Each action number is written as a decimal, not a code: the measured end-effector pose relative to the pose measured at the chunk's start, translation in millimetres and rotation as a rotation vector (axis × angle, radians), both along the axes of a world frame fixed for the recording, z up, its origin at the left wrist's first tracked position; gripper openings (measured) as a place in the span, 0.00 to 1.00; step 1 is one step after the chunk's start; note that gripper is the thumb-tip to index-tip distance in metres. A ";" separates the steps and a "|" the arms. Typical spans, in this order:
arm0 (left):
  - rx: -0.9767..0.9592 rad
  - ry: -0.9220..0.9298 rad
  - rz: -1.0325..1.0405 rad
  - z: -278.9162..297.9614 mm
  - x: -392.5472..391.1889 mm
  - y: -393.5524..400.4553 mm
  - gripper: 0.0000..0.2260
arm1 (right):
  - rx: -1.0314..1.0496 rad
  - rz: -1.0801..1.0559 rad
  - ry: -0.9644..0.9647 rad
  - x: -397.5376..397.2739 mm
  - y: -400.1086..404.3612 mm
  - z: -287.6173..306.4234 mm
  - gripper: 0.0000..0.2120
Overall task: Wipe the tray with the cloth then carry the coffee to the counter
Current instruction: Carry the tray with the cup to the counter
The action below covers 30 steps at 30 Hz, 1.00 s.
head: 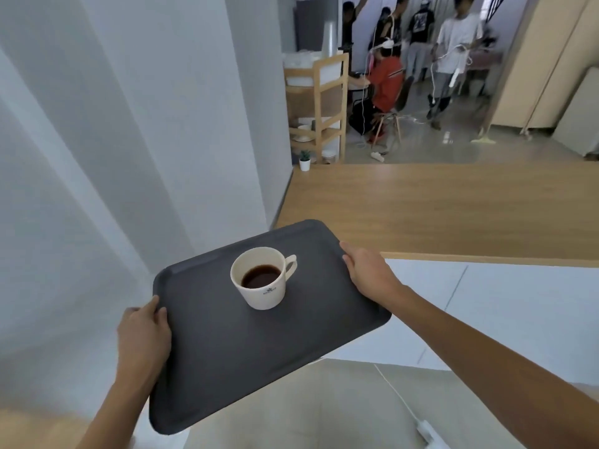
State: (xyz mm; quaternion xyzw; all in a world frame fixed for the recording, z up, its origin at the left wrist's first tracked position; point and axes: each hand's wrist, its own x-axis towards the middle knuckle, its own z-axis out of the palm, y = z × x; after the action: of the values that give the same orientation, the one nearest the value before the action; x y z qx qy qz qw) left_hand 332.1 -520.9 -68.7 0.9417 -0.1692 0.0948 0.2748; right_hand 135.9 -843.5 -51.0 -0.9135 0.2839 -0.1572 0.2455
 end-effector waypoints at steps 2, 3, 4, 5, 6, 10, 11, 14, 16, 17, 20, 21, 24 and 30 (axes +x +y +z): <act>-0.038 0.022 -0.055 -2.1 -0.4 -54.9 0.15 | -0.018 -0.055 0.007 -16.1 -43.9 3.3 0.16; -0.041 0.020 -0.082 -3.9 -0.3 -81.3 0.15 | -0.028 -0.078 0.013 -24.3 -64.2 4.9 0.16; -0.042 0.021 -0.106 -5.9 -0.1 -106.7 0.16 | -0.035 -0.100 0.020 -32.2 -84.4 5.5 0.16; -0.054 0.030 -0.128 -7.7 -0.3 -132.2 0.16 | -0.046 -0.124 0.027 -40.0 -104.1 6.0 0.17; -0.074 0.041 -0.147 -9.3 -1.1 -156.2 0.16 | -0.058 -0.146 0.033 -46.9 -123.2 6.2 0.17; -0.103 0.062 -0.239 -12.3 -5.6 -239.6 0.14 | -0.092 -0.229 0.044 -70.8 -188.1 4.4 0.17; -0.096 0.059 -0.264 -12.4 -4.9 -258.5 0.13 | -0.094 -0.250 0.054 -74.6 -202.1 3.2 0.16; -0.094 0.054 -0.312 -13.0 1.6 -311.7 0.13 | -0.087 -0.306 0.064 -81.1 -240.8 -5.4 0.16; -0.080 0.052 -0.335 -19.1 13.5 -345.1 0.14 | -0.070 -0.340 0.071 -81.7 -264.0 -15.8 0.16; -0.070 0.054 -0.350 -23.7 21.2 -361.7 0.14 | -0.060 -0.358 0.075 -80.4 -275.2 -21.1 0.16; -0.058 0.080 -0.407 -41.2 46.7 -411.2 0.16 | -0.038 -0.394 0.090 -70.4 -311.0 -37.3 0.16; -0.048 0.080 -0.419 -46.1 55.4 -427.2 0.16 | -0.027 -0.407 0.097 -64.8 -322.6 -42.3 0.16; -0.022 0.091 -0.451 -57.5 82.0 -472.5 0.16 | -0.004 -0.452 0.097 -44.4 -355.6 -59.2 0.16; -0.050 0.168 -0.522 -79.2 143.5 -556.3 0.17 | 0.053 -0.536 0.112 9.2 -417.8 -90.6 0.19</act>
State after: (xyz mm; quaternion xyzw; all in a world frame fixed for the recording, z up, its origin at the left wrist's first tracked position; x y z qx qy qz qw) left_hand 475.6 -1077.1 -147.9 0.8637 -0.3805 -0.0538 0.3260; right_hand 145.0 -1261.3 -141.6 -0.8063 0.5327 -0.1583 0.2026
